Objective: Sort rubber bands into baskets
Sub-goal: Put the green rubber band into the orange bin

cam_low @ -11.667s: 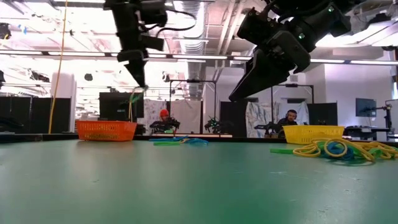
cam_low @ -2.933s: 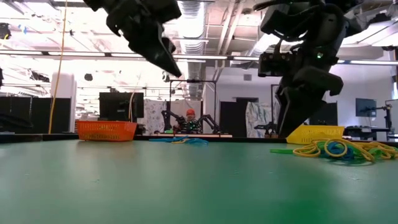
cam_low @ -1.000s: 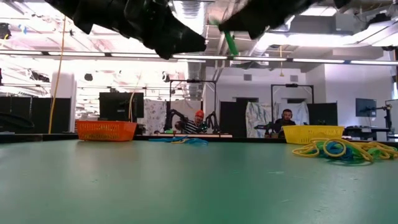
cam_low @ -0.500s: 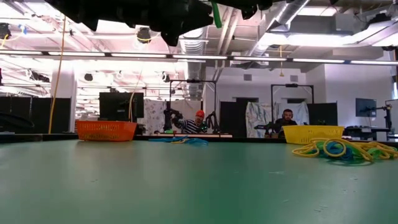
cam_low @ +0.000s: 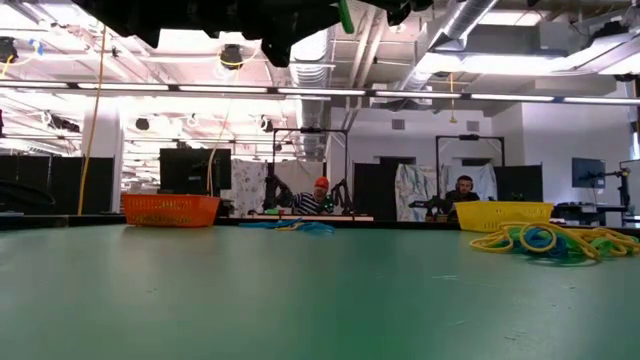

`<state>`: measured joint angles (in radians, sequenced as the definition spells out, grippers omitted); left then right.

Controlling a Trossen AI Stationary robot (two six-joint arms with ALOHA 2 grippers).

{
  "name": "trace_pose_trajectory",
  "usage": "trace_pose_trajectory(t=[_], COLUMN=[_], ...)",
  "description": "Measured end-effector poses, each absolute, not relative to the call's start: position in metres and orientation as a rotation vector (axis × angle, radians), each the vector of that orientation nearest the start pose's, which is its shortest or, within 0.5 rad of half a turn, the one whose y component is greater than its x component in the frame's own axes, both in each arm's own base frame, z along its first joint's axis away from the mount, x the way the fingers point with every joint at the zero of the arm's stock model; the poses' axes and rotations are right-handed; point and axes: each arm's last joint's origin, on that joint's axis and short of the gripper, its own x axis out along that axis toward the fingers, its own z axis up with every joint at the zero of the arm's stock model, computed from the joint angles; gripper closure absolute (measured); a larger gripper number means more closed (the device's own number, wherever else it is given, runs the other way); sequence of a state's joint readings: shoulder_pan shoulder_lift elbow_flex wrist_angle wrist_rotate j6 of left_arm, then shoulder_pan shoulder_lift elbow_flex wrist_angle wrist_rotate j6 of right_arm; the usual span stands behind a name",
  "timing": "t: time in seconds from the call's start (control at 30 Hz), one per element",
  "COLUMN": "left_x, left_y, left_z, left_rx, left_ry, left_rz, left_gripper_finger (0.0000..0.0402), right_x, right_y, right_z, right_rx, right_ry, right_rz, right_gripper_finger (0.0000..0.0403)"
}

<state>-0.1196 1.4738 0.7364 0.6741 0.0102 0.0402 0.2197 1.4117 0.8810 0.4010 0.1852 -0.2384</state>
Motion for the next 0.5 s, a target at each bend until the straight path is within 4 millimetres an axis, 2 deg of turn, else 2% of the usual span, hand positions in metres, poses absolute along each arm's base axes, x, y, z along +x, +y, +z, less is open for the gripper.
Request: trace_pose_trajectory(t=[0.3,0.5], left_x=[0.3109,0.3109], left_y=[-0.0360,-0.0358], left_z=[0.2447,0.2447], left_rx=[0.041,0.047], left_ry=[0.010,0.010], left_rz=[-0.075,-0.070], left_gripper_finger=[0.0265,0.0309], right_x=[0.3097,0.3097], right_y=[0.0596,0.0596], right_z=[0.2802,0.2800], right_rx=[-0.261,-0.261], right_ry=[0.117,0.118], right_rz=[0.036,0.036], right_gripper_finger=[0.0391,0.0391])
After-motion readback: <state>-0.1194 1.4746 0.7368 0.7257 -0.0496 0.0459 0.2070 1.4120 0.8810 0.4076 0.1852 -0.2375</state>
